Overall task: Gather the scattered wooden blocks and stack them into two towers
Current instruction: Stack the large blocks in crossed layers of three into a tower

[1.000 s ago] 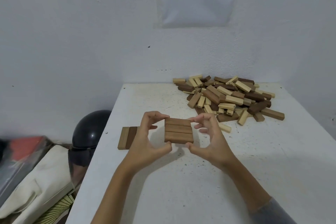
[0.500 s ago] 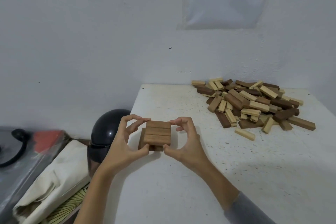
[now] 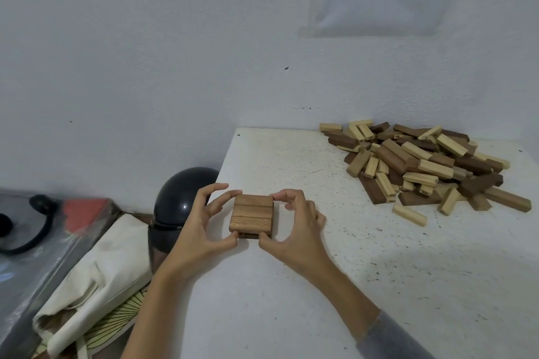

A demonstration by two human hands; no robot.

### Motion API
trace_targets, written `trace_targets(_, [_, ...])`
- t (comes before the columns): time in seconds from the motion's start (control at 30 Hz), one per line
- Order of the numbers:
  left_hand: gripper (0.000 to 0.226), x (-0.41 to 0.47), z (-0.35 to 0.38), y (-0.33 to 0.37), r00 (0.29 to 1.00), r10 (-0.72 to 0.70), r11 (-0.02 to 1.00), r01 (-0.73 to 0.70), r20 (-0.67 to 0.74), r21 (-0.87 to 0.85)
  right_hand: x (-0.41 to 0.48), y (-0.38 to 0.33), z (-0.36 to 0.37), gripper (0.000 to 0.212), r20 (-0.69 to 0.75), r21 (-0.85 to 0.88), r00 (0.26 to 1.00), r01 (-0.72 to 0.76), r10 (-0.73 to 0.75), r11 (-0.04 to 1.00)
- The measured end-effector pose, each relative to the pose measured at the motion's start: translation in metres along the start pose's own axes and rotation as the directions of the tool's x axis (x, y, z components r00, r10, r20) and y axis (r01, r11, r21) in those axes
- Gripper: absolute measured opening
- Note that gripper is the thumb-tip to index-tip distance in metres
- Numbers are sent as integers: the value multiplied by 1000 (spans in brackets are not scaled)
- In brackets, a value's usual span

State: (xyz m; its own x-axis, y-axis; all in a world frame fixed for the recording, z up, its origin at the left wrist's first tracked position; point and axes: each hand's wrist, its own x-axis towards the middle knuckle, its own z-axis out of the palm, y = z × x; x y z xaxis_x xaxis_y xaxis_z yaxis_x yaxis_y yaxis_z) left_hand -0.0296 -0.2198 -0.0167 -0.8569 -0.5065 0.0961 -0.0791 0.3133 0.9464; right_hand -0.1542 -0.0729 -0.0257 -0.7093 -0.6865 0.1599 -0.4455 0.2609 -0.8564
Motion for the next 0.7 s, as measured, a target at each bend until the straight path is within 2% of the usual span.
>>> trace_targets(0.27, [74,-1,1,-1,999,-14,1000,13,42,19,0,2,1,62,22,-41,1000,11,-11,999])
trace_targets(0.4, [80,-4,-2,-3,997,-16,994,7,75,107,-3,6,1,72,30,-96,997,71,-68,993])
trace_targets(0.53, [85,-11,3,0,984,-174,981,171,23,92,-9,9,3,84,74,-224,996,74,-58,972])
trace_targets(0.6, [91,-11,10,4,977,-213,960,209,-1,184,-9,9,4,92,117,-331,993,55,-17,942])
trace_targets(0.7, [94,-6,17,-3,993,-118,889,99,13,447,-9,6,6,95,165,-461,986,64,14,885])
